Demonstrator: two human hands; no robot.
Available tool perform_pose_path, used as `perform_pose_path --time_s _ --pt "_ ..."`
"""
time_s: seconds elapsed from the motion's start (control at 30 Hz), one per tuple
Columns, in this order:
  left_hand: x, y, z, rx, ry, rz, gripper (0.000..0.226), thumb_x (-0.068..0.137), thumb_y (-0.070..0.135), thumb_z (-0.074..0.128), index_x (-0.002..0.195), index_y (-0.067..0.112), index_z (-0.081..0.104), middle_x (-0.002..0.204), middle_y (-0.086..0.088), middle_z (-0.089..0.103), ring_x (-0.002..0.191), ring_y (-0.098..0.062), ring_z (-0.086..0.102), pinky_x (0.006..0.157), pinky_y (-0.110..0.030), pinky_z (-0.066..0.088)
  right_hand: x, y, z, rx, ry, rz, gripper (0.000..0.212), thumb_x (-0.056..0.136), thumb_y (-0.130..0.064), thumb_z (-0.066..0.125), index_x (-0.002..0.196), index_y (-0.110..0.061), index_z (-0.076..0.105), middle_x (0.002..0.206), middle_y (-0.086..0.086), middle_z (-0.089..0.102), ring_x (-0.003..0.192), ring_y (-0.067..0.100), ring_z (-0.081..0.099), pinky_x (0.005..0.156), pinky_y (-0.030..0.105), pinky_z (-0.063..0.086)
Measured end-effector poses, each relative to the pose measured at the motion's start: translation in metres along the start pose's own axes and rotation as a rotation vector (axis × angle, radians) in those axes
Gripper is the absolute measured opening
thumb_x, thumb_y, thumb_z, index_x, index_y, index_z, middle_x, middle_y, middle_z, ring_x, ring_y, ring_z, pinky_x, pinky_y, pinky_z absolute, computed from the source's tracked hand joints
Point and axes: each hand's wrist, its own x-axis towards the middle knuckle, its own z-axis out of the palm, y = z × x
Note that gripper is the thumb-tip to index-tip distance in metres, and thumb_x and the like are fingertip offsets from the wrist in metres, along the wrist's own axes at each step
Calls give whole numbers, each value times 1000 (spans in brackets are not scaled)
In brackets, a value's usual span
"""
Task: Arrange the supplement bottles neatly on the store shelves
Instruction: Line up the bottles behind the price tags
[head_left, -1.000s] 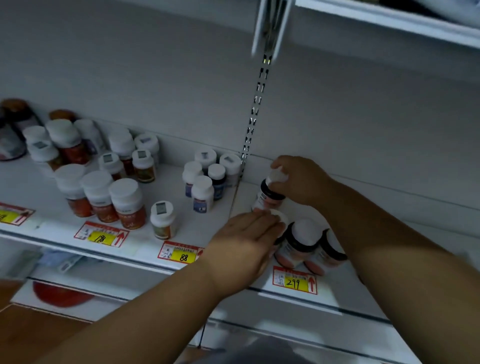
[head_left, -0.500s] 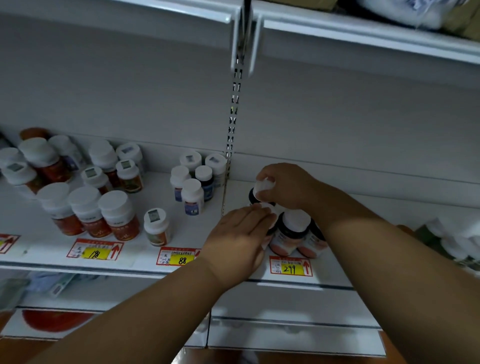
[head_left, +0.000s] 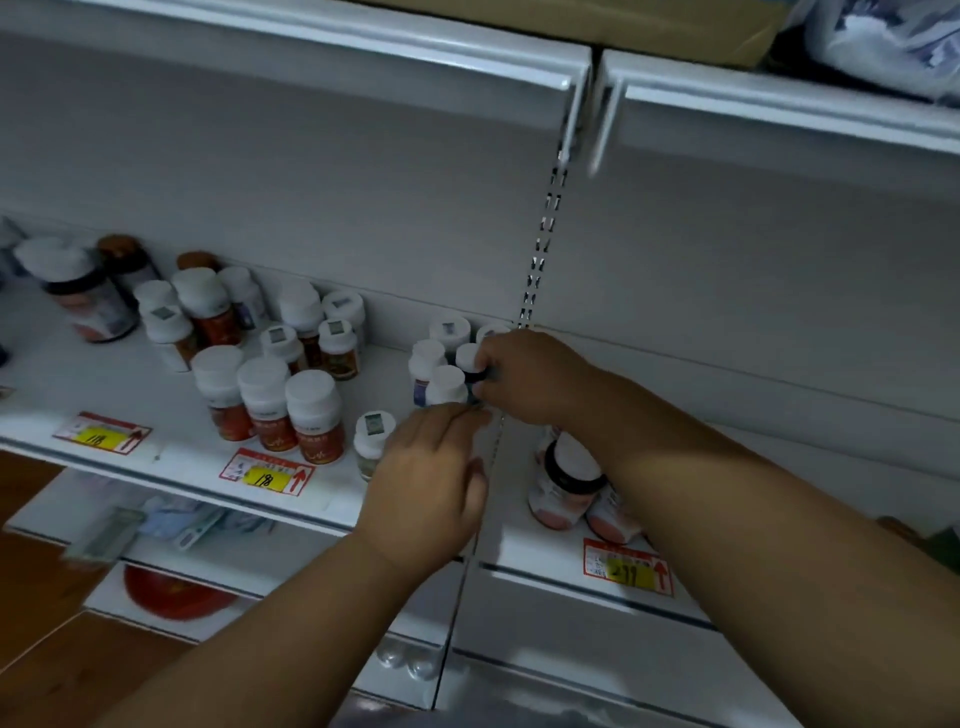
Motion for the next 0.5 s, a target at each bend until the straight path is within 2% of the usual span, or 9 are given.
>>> perform_pose_path --time_s 0.03,0.1,0.27,0.33,0.37,0.43,0.5 --pt "-1 -7 -7 11 1 -14 42 72 12 58 114 10 63 107 -9 63 98 -27 56 85 -37 46 6 -10 8 -8 -26 -2 20 85 -28 65 91 -9 64 90 5 61 79 18 53 60 29 33" --pt "-3 -22 -19 41 -9 -26 39 71 11 58 109 13 64 102 -7 62 95 -26 55 81 -37 45 19 -25 24 -17 -52 57 24 87 -29 64 100 -9 63 91 5 59 78 17 50 55 29 27" --pt "-7 -64 -40 0 -8 15 42 69 7 63 111 12 65 107 -9 63 98 -25 56 86 -32 44 35 -41 50 -33 51 191 32 90 -25 58 115 -7 50 105 12 59 95 28 58 65 28 32" --pt "-7 -83 -50 -40 -4 -7 43 70 7 62 112 11 65 109 -9 63 99 -24 56 89 -29 42 33 -44 52 -4 83 231 37 91 -23 57 122 -6 47 106 13 58 94 29 58 65 28 32" --pt "-6 -91 -55 -67 -6 -23 43 71 9 61 114 10 65 110 -9 63 101 -24 56 90 -27 41 30 -46 50 20 128 242 37 90 -23 57 122 -6 47 105 14 58 92 28 58 65 28 32" --pt "-4 -104 -62 -138 -17 -42 43 74 15 60 117 11 64 111 -8 62 102 -22 54 90 -20 35 21 -55 42 112 278 226 22 89 -22 58 106 -11 49 97 12 57 83 27 54 63 30 32" --pt "-1 -109 -69 -220 -8 -40 44 77 21 60 120 12 62 113 -7 61 106 -17 49 90 -12 29 11 -69 31 244 421 210 11 90 -21 55 92 -17 45 84 5 56 71 19 51 59 31 33"
